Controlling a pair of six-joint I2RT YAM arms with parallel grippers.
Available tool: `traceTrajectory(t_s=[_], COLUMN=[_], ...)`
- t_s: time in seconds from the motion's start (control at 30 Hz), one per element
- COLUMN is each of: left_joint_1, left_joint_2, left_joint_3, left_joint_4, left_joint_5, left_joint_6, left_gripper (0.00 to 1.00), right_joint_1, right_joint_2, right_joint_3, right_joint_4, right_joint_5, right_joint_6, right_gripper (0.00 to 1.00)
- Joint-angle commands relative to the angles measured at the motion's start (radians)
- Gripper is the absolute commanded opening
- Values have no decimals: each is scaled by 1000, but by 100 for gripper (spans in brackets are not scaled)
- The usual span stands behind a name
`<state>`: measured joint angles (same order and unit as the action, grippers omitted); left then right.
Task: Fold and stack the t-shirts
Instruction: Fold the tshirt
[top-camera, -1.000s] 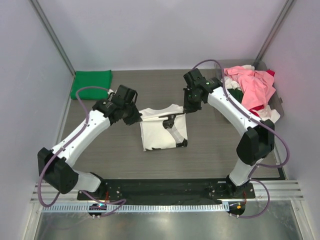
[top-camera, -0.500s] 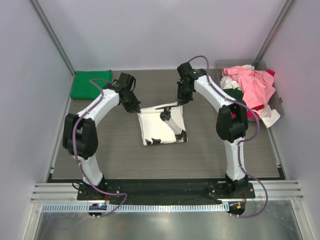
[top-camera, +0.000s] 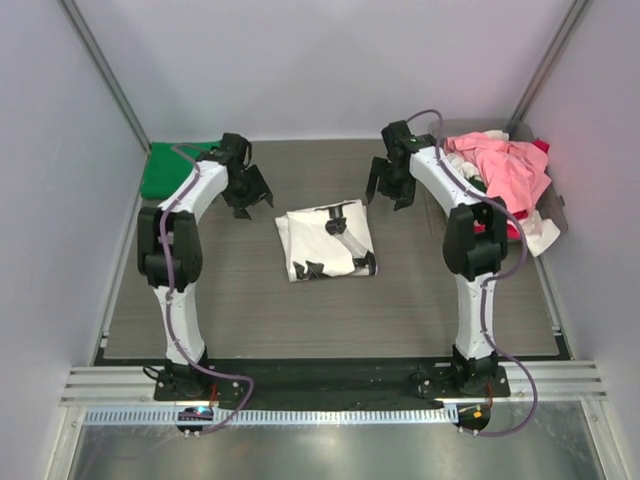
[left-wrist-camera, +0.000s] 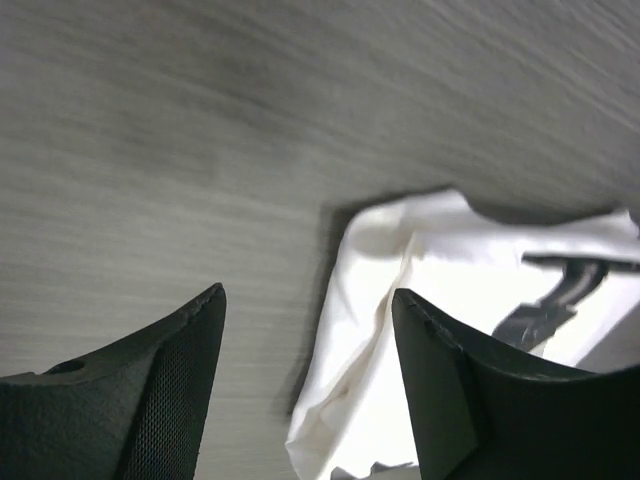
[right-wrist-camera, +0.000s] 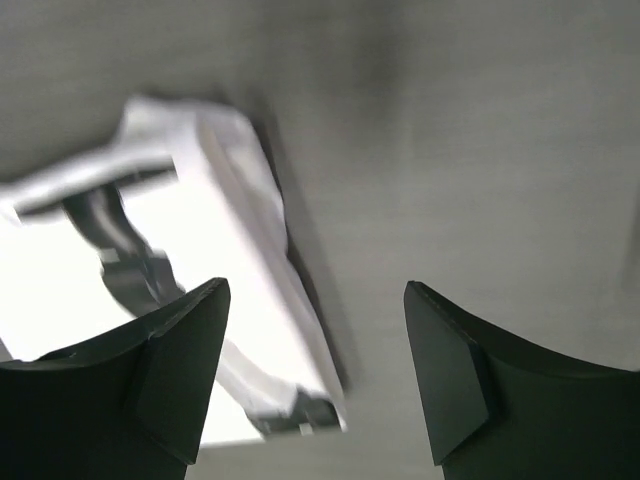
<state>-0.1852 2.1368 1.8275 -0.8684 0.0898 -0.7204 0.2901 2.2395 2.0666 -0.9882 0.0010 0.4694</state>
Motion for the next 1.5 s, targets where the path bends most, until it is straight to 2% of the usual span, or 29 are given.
traceTrajectory(t_s=[0.0, 0.03, 0.13, 0.27, 0.37, 0.47, 0.5, 0.67, 0.77, 0.9, 1.1, 1.3, 1.47], left_joint_1=[-14, -17, -29, -49, -82, -167, -193, -341, -396, -422, -422, -424, -425], left_joint_2=[-245, -274, -366, -429, -521, -590, -595, -557, -526, -459, -370, -472, -601], left_joint_3=[-220, -278, -436, -556, -631, -655, -652, -649, -678, -759, -892, -1054, -1047], left_joint_4=[132, 167, 273, 353, 388, 399, 399, 399, 445, 531, 568, 557, 373], left_joint_5=[73, 89, 139, 157, 153, 130, 122, 65, 67, 83, 22, -51, -180], left_joint_6=[29, 29, 38, 30, -20, -68, -80, -163, -194, -191, -174, -156, -113], left_gripper=[69, 69, 69, 66, 61, 56, 55, 48, 47, 47, 44, 43, 45], right_joint_1=[26, 26, 29, 34, 37, 37, 40, 53, 57, 57, 55, 55, 54], right_joint_2=[-293, -335, -510, -694, -777, -752, -739, -643, -606, -545, -479, -504, -639], right_joint_3=[-210, -340, -562, -741, -835, -862, -866, -918, -974, -1094, -1238, -1347, -1372], right_joint_4=[52, 93, 166, 272, 393, 448, 456, 563, 640, 716, 798, 826, 711], right_joint_5=[-13, -27, -87, -220, -401, -473, -479, -556, -588, -556, -480, -444, -369], right_joint_6=[-14, -9, 8, 1, 44, 86, 90, 138, 140, 118, 84, 81, 60], right_gripper=[77, 76, 77, 76, 68, 49, 40, 20, 15, 9, 5, 4, 4])
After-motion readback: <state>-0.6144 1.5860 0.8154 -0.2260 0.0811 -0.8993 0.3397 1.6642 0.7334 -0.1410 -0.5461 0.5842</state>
